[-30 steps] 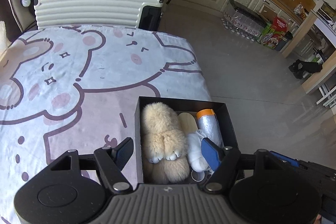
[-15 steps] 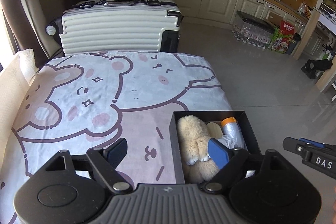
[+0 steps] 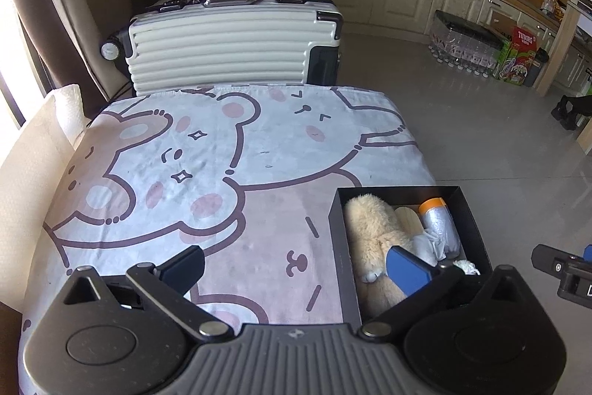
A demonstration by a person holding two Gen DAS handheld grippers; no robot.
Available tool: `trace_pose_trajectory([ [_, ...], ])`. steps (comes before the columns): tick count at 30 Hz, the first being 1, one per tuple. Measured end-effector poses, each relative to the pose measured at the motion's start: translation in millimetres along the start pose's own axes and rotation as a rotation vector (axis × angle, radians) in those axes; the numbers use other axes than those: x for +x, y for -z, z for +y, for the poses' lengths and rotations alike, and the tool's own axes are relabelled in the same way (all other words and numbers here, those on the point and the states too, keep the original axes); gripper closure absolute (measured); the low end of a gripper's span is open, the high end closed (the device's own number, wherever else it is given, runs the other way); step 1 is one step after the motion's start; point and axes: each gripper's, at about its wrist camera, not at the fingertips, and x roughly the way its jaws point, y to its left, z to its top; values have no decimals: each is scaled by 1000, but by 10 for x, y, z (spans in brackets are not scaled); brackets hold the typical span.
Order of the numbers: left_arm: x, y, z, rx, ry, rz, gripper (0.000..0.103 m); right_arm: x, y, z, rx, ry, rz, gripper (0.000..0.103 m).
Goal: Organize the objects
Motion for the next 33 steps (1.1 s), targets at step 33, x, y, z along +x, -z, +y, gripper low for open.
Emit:
trace_pose_trajectory([
  [33, 127, 1, 48, 49, 5, 25, 0, 145, 25, 3, 18, 30, 25, 0],
])
